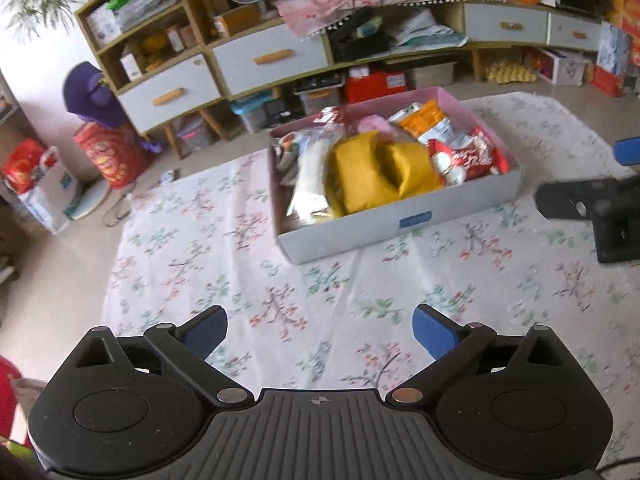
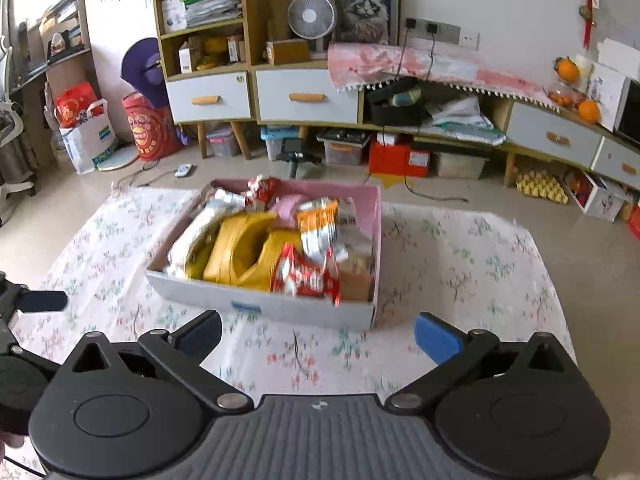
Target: Organize snacks
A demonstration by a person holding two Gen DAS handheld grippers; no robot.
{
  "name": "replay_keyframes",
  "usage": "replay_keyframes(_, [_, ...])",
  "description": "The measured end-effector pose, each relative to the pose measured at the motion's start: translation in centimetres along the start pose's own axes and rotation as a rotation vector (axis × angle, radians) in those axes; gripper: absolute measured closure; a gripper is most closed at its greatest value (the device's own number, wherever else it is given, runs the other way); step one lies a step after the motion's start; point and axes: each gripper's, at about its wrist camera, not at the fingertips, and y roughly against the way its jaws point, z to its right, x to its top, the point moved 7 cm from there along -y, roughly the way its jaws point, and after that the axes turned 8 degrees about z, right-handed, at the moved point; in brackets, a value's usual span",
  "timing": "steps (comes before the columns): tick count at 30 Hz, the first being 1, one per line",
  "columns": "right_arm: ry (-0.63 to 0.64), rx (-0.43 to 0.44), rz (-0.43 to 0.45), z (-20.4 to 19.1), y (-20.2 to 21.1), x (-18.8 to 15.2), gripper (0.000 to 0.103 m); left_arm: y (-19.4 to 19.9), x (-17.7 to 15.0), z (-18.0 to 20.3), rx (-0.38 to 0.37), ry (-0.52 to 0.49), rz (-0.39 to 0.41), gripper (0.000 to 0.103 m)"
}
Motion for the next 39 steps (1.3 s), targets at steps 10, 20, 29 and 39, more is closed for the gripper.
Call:
replay_keyframes(10, [0.084,-0.079,-0.031,-0.3,0.5,-2.6,0.016,1.4,-1.5,0.8,0.018,0.006,0.023,0.000])
replay_keyframes(20, [0.126,-0.068,-0.031,-1.3,-0.3,-2.5,0.016,0.4,-1.9,0.8,0.013,0.023,0.009,0.000])
replay_keyframes(29, [0.118,-0.057,-0.056,-1.4,-0.7,-2.8,0.016,0.4,-2.0,0.8,0.005,0.025,0.005,0.000])
replay_keyframes(39, [0.142,-0.064,-0.049,-1.7,-0.3,-2.9,0.016,0.6,-1.9,0.9,0.003,0.028,0.010,0.000])
